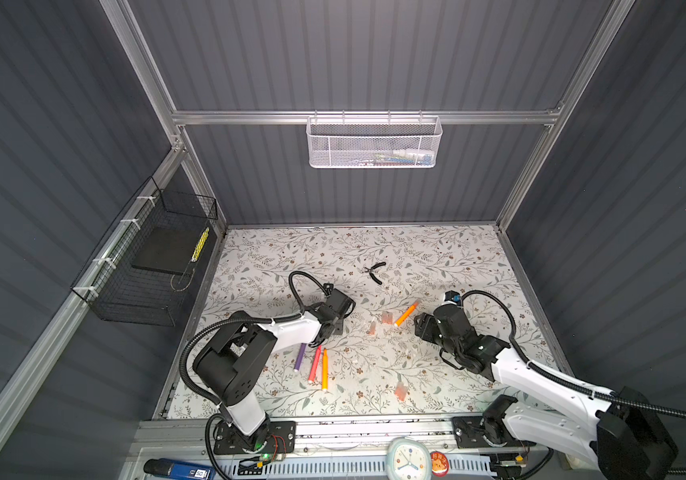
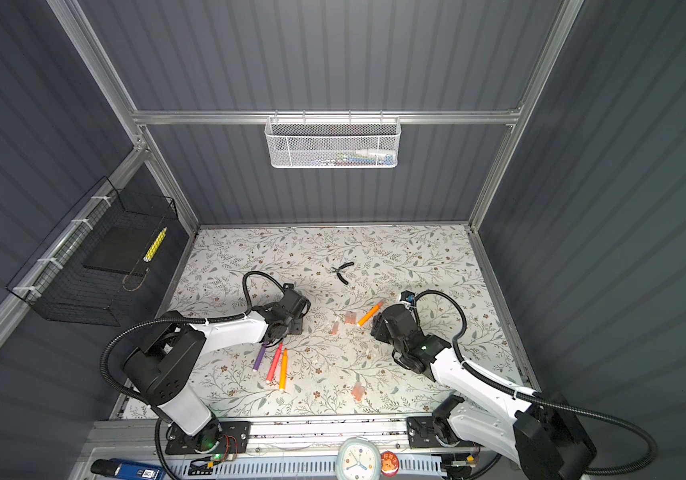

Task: Insert the pens into the pen caps
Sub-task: 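Lower the left gripper and close it on the orange highlighter, then lift the orange highlighter upright with the left gripper while the right gripper approaches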

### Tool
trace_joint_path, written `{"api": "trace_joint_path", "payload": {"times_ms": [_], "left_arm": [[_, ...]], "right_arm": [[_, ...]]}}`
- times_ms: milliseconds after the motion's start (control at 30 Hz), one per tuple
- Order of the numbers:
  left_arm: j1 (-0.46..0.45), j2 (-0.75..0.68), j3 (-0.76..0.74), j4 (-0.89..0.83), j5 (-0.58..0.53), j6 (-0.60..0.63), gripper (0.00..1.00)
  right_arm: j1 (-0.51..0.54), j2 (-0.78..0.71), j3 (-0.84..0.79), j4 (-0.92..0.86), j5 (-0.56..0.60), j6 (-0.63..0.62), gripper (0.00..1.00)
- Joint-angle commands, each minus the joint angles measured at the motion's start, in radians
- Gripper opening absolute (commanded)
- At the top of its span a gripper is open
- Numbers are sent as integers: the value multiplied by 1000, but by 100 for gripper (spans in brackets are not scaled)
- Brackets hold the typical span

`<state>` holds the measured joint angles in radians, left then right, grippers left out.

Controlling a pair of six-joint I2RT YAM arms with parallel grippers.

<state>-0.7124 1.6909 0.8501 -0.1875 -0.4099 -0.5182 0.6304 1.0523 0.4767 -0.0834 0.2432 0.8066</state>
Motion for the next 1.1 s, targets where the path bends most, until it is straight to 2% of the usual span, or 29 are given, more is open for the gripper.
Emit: {"api": "trace_joint_path", "payload": {"times_ms": [0,100,367,567,700,900,1067], "left_arm": [[5,14,-23,-46,40,-17,35],[5,6,-34,-30,64,-17,27],[30,-5,-58,31,178,-8,13],[37,-51,-92,60,225,-17,12],[38,-113,-99,72,228,-5,11],[37,-200,-88,72,269,15,3],[32,-255,-91,116,351,49,0]], "right_arm": [[3,-26,-11,-18,6,3,67],[3,-52,-25,-10,-3,12,67],[3,-166,-74,25,-38,62,67],[7,-247,-103,44,-73,91,67],[12,-276,-145,129,-113,104,68],[19,-263,-141,182,-160,104,68],[36,-217,-131,258,-203,102,68]]}}
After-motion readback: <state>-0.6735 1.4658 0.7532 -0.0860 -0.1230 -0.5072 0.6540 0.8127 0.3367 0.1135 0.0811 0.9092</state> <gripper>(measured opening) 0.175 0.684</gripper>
